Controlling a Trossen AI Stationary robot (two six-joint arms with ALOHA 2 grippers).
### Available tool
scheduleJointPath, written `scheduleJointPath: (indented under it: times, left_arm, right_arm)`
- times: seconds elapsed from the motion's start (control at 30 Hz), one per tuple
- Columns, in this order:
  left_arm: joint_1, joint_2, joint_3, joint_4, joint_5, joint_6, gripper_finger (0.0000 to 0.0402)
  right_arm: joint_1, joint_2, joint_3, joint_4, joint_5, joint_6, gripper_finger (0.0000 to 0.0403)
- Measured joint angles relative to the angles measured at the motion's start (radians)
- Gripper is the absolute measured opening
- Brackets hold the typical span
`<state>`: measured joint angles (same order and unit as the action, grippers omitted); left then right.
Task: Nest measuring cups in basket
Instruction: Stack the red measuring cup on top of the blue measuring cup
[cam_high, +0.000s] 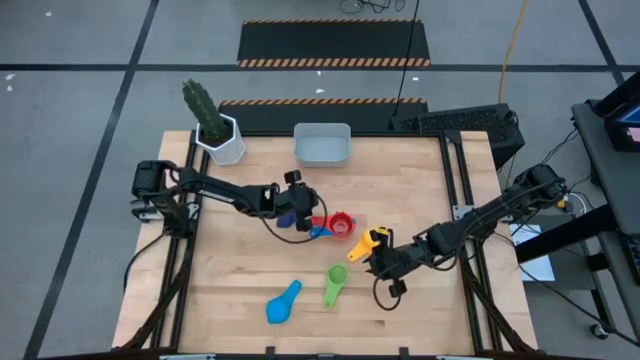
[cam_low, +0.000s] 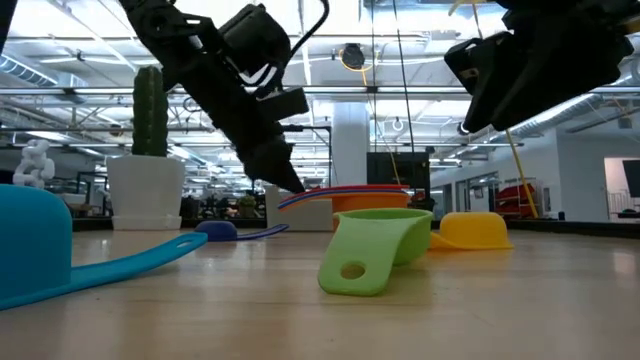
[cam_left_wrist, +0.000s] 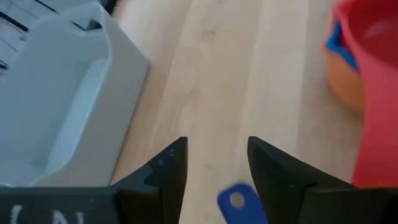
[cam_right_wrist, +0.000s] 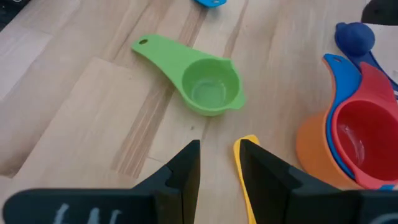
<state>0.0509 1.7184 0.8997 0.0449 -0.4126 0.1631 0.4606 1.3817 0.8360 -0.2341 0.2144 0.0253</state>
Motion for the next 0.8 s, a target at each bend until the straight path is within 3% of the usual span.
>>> scheduleJointPath:
  times: [0.37,0.8]
  left_arm:
    - [-0.001,0.083,0.002,0.062,0.162,0.071,0.0152]
    - [-0.028,0.053,0.003,0.052,0.295,0.027,0.0152]
  right_arm:
    - [0.000,0.000,0.000,-0.010,0.001,-0.005,0.0107]
    - [0.000,0.000,0.000,-0.027,0.002,-0.006,0.0107]
